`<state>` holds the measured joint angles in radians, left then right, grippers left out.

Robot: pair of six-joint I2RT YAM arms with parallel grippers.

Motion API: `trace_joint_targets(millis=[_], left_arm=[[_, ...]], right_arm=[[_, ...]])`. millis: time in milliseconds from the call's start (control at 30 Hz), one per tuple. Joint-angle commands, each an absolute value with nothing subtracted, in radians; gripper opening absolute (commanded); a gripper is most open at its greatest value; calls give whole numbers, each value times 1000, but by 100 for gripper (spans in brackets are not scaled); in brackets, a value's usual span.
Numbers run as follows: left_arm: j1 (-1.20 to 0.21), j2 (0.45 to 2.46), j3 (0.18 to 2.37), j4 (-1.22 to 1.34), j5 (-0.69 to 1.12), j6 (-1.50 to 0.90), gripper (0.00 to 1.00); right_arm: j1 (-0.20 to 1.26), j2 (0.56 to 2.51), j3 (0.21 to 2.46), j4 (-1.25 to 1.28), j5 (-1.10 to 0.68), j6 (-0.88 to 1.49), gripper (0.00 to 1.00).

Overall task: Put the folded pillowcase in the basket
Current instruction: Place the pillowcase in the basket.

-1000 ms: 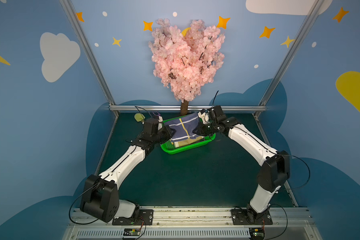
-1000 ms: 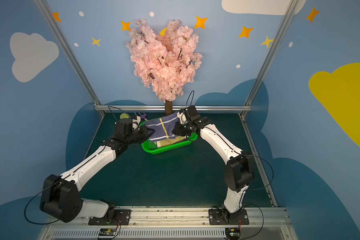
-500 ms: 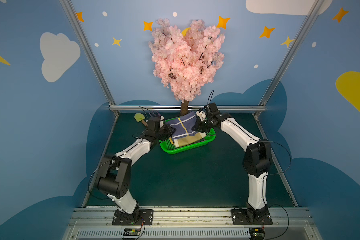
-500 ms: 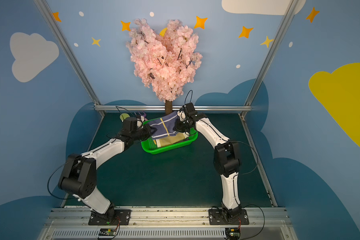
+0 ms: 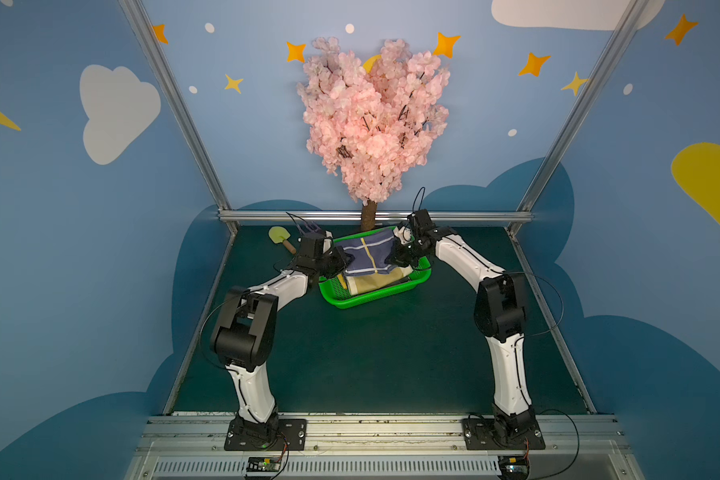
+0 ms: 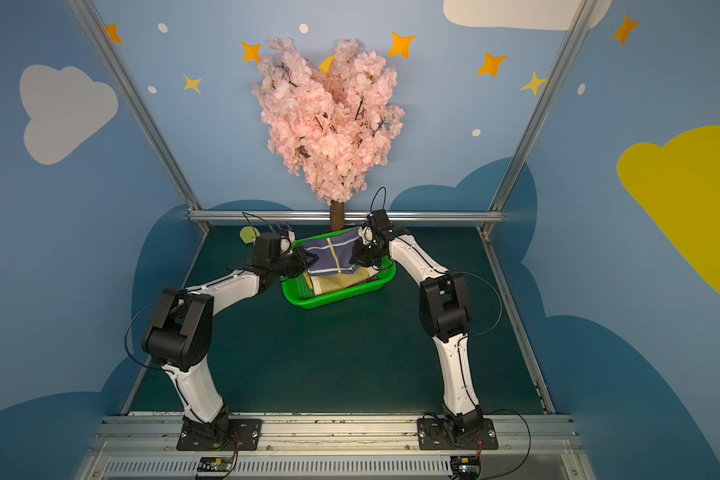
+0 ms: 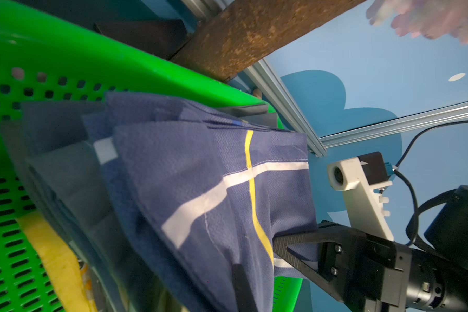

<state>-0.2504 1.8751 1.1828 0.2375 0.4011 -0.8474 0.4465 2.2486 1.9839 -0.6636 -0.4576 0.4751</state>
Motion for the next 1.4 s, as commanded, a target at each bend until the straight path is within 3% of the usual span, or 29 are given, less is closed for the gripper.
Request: trace_joint_targets(millis=[0, 233, 267, 367, 433, 467, 567, 733, 800, 867, 1133, 1367], left_arm=[[-248, 1895, 1180, 269, 422, -823, 3], [-247, 1930, 1212, 201, 393, -766, 3], [-247, 1931, 1212, 195, 390, -763, 7], [-245, 1934, 1210, 191, 381, -758, 33], [-246, 1934, 1208, 191, 376, -758, 64], [-243, 1936, 1210, 190, 376, -756, 72], [-241, 1932, 1213, 185, 373, -753, 84], [-234, 1925, 1229, 156, 367, -735, 85], [-228, 1916, 1235, 138, 360, -725, 87], [-220, 1900, 1241, 112, 346, -715, 90], [-194, 1737, 1286, -105, 157, -593, 94], [-192, 1546, 1343, -276, -28, -439, 96]], right_arm=[[440, 2275, 2036, -678, -463, 483, 0], [434, 2310, 2051, -685, -454, 491, 0], [433, 2313, 2051, -687, -450, 491, 4], [433, 2316, 2052, -690, -444, 489, 19], [431, 2317, 2054, -693, -438, 489, 31], [430, 2316, 2054, -694, -436, 489, 37], [427, 2309, 2055, -703, -423, 485, 53], [426, 2291, 2056, -716, -393, 470, 70], [426, 2281, 2057, -722, -378, 464, 87], [426, 2271, 2056, -730, -360, 457, 94], [426, 2187, 2042, -740, -273, 431, 96], [443, 1998, 1964, -694, -164, 379, 97]])
